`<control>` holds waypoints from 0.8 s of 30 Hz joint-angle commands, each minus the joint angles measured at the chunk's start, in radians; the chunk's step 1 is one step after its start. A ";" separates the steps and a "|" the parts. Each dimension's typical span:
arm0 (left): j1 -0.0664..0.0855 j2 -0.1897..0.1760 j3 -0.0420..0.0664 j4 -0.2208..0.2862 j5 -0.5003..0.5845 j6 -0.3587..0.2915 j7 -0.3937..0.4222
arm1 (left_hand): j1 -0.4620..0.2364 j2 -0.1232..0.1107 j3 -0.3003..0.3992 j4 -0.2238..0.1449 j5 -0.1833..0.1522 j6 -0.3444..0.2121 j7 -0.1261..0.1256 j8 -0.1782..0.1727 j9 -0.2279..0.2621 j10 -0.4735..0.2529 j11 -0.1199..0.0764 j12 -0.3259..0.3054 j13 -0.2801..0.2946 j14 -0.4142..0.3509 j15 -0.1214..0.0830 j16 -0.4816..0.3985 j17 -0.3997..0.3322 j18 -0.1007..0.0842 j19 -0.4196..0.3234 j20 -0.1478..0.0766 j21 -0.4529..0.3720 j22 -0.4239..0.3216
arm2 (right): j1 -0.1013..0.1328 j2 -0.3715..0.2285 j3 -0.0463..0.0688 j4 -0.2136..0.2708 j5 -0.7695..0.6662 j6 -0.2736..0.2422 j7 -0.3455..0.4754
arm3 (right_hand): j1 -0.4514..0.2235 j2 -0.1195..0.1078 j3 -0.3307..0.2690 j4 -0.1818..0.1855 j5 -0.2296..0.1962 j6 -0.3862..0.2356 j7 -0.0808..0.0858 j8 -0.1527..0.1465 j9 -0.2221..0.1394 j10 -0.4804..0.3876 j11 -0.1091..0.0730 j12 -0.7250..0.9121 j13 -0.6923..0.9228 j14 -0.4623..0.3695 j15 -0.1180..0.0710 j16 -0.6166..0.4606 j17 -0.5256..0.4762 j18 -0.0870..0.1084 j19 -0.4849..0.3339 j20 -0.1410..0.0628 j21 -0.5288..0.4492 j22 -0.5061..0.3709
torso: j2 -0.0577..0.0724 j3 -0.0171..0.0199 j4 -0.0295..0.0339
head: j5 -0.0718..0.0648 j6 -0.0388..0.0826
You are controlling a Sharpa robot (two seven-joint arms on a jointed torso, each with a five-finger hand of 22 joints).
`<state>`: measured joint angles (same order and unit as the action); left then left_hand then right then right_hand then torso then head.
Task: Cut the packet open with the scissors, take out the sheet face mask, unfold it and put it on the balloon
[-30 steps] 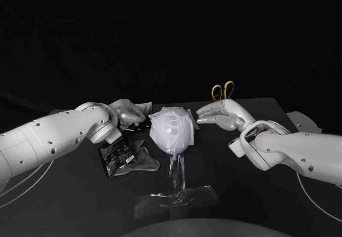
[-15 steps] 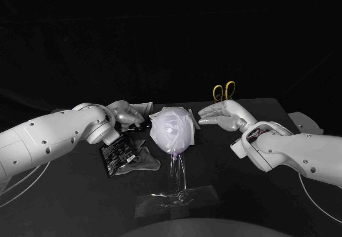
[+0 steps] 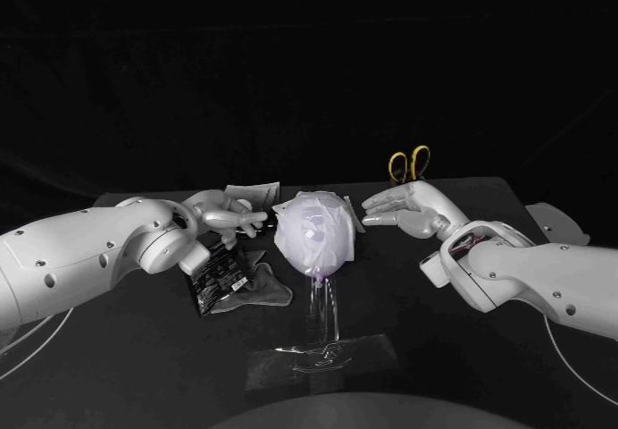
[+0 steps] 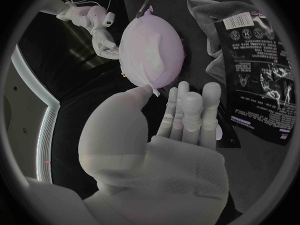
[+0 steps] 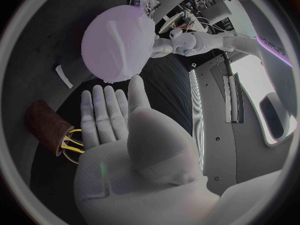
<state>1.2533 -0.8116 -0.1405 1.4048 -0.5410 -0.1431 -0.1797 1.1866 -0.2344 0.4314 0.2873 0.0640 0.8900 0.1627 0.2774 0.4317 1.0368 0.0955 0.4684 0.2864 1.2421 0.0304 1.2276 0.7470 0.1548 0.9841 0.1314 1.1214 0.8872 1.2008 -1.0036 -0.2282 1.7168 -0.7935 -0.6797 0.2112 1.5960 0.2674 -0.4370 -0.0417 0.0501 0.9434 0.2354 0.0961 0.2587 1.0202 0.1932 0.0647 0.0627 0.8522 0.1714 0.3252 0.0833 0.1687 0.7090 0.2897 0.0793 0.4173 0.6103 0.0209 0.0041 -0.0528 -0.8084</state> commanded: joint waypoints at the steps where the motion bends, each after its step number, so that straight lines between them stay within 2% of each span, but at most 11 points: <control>1: -0.012 -0.007 -0.003 0.027 0.074 -0.004 0.025 | -0.018 0.003 -0.039 0.005 -0.015 0.006 -0.004 0.007 -0.006 0.027 -0.006 0.023 0.006 0.021 -0.006 0.024 0.035 0.000 0.024 -0.001 0.008 0.018 | -0.002 0.001 0.001 0.001 -0.015 0.007 0.006 | -0.008 0.015 -0.022 -0.005 0.005 0.003 0.012 -0.006 -0.001 0.002 0.003 0.001 0.000 -0.001 0.002 -0.004 -0.001 0.010 0.006 -0.002 0.001 -0.001 | 0.000 -0.0011 0.0013 | 0.001 -0.002; 3: -0.022 -0.008 -0.005 0.036 0.083 -0.007 0.024 | -0.029 0.011 -0.063 0.006 -0.014 0.006 -0.010 0.008 -0.010 0.052 -0.013 0.052 0.019 0.055 -0.013 0.062 0.104 -0.006 0.053 -0.005 0.029 0.046 | -0.003 0.000 0.001 0.001 -0.015 0.007 0.006 | -0.008 0.015 -0.023 -0.006 0.005 0.003 0.012 -0.007 -0.001 0.001 0.003 0.001 0.000 -0.001 0.002 -0.005 -0.001 0.010 0.006 -0.002 0.001 -0.002 | 0.001 -0.0019 -0.0006 | 0.002 -0.001; 4: -0.027 -0.008 -0.006 0.039 0.089 -0.008 0.024 | -0.031 0.022 -0.092 0.005 -0.019 0.005 -0.020 0.009 -0.015 0.082 -0.023 0.108 0.050 0.111 -0.021 0.127 0.225 -0.014 0.093 -0.013 0.062 0.089 | -0.004 0.000 0.001 0.002 -0.015 0.006 0.006 | -0.008 0.015 -0.023 -0.006 0.005 0.003 0.012 -0.007 -0.001 0.001 0.003 0.001 0.000 -0.001 0.002 -0.005 -0.001 0.010 0.006 -0.002 0.001 -0.002 | 0.001 -0.0022 -0.0009 | 0.002 -0.001; 7: -0.035 -0.007 -0.007 0.044 0.097 -0.009 0.024 | -0.032 0.029 -0.115 0.005 -0.015 0.006 -0.023 0.011 -0.018 0.092 -0.028 0.154 0.077 0.133 -0.026 0.157 0.282 -0.019 0.112 -0.017 0.078 0.110 | -0.004 -0.002 0.001 0.002 -0.015 0.005 0.006 | -0.009 0.015 -0.023 -0.006 0.005 0.003 0.012 -0.007 -0.001 0.001 0.003 0.001 0.000 -0.001 0.002 -0.005 -0.002 0.010 0.006 -0.002 0.001 -0.002 | 0.002 -0.0024 -0.0027 | 0.002 -0.002; 8: -0.038 -0.006 -0.007 0.045 0.100 -0.009 0.025 | -0.030 0.037 -0.138 0.002 -0.015 0.007 -0.026 0.014 -0.021 0.092 -0.032 0.204 0.109 0.158 -0.029 0.190 0.349 -0.024 0.131 -0.021 0.096 0.133 | -0.004 -0.003 0.001 0.003 -0.015 0.005 0.006 | -0.009 0.015 -0.023 -0.006 0.005 0.003 0.012 -0.007 -0.001 0.001 0.003 0.001 0.000 -0.001 0.002 -0.005 -0.002 0.010 0.006 -0.002 0.001 -0.002 | 0.002 -0.0026 -0.0029 | 0.002 -0.002; 9: -0.040 -0.005 -0.007 0.046 0.103 -0.010 0.025 | -0.027 0.043 -0.149 0.004 -0.014 0.006 -0.026 0.015 -0.023 0.086 -0.034 0.230 0.127 0.164 -0.030 0.199 0.367 -0.026 0.137 -0.023 0.103 0.141 | -0.004 -0.003 0.001 0.003 -0.015 0.005 0.006 | -0.009 0.015 -0.023 -0.006 0.005 0.003 0.012 -0.007 -0.001 0.001 0.003 0.001 0.000 -0.001 0.002 -0.005 -0.002 0.010 0.006 -0.002 0.001 -0.002 | 0.003 -0.0023 -0.0027 | 0.002 -0.003; 10: -0.042 -0.004 -0.007 0.047 0.104 -0.011 0.026 | -0.016 0.056 -0.180 0.004 -0.013 0.006 -0.027 0.018 -0.028 0.062 -0.034 0.294 0.170 0.169 -0.031 0.214 0.391 -0.029 0.147 -0.025 0.115 0.156 | -0.005 -0.004 0.001 0.003 -0.015 0.005 0.006 | -0.009 0.015 -0.023 -0.006 0.005 0.003 0.012 -0.007 -0.001 0.001 0.003 0.001 0.000 -0.001 0.002 -0.005 -0.002 0.010 0.006 -0.002 0.001 -0.002 | 0.003 -0.0019 -0.0024 | 0.002 -0.003; 12: -0.045 -0.002 -0.007 0.048 0.109 -0.014 0.030 | -0.009 0.066 -0.200 0.007 -0.016 0.008 -0.027 0.021 -0.031 0.060 -0.036 0.340 0.199 0.189 -0.032 0.234 0.442 -0.035 0.168 -0.026 0.134 0.183 | -0.005 -0.004 0.001 0.003 -0.015 0.004 0.007 | -0.009 0.015 -0.023 -0.006 0.005 0.003 0.012 -0.007 -0.001 0.001 0.003 0.001 0.000 -0.001 0.002 -0.005 -0.002 0.010 0.006 -0.002 0.001 -0.002 | 0.003 -0.0010 -0.0017 | 0.002 -0.004; 13: -0.045 -0.001 -0.008 0.048 0.112 -0.016 0.031 | -0.009 0.066 -0.200 0.007 -0.016 0.008 -0.027 0.021 -0.031 0.060 -0.036 0.340 0.199 0.189 -0.032 0.234 0.442 -0.035 0.168 -0.026 0.134 0.183 | -0.005 -0.004 0.001 0.003 -0.015 0.004 0.007 | -0.009 0.015 -0.023 -0.006 0.005 0.003 0.012 -0.007 -0.001 0.001 0.003 0.001 0.000 -0.001 0.002 -0.005 -0.002 0.010 0.006 -0.002 0.001 -0.002 | 0.002 -0.0006 -0.0013 | 0.001 -0.005; 15: -0.046 0.000 -0.008 0.049 0.115 -0.019 0.035 | 0.006 0.083 -0.235 0.008 -0.015 0.010 -0.027 0.025 -0.038 0.040 -0.037 0.405 0.243 0.202 -0.032 0.249 0.476 -0.039 0.185 -0.027 0.152 0.208 | -0.005 -0.003 0.001 0.003 -0.015 0.004 0.007 | -0.009 0.015 -0.023 -0.006 0.005 0.003 0.012 -0.007 -0.001 0.001 0.003 0.001 0.000 -0.001 0.002 -0.006 -0.002 0.010 0.006 -0.002 0.001 -0.002 | 0.002 -0.0003 -0.0011 | 0.001 -0.007; 24: -0.048 0.006 -0.008 0.055 0.145 -0.032 0.053 | 0.045 0.100 -0.265 0.005 -0.016 0.019 -0.030 0.033 -0.046 0.031 -0.039 0.457 0.276 0.219 -0.035 0.265 0.519 -0.045 0.206 -0.028 0.174 0.238 | -0.005 -0.003 0.001 0.002 -0.014 0.004 0.008 | -0.010 0.015 -0.023 -0.007 0.005 0.003 0.012 -0.007 -0.002 0.001 0.003 0.000 0.000 -0.002 0.002 -0.006 -0.002 0.009 0.006 -0.002 0.000 -0.003 | 0.001 -0.0010 -0.0017 | -0.001 -0.009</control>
<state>1.2048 -0.8075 -0.1490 1.4556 -0.4285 -0.1619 -0.1535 1.2210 -0.1327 0.1737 0.2939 0.0521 0.9017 0.1320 0.3063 0.3867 1.0756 0.0573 0.9211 0.5603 1.4529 -0.0053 1.4882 1.2642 0.1304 1.1832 0.1039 1.2916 1.1218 1.1962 -1.0068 -0.2281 1.7178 -0.7945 -0.6803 0.2115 1.5916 0.2717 -0.4369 -0.0415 0.0501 0.9448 0.2338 0.0923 0.2577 1.0202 0.1933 0.0647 0.0627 0.8522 0.1714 0.3252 0.0822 0.1618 0.7089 0.2897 0.0792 0.4158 0.6112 0.0199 0.0023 -0.0527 -0.8171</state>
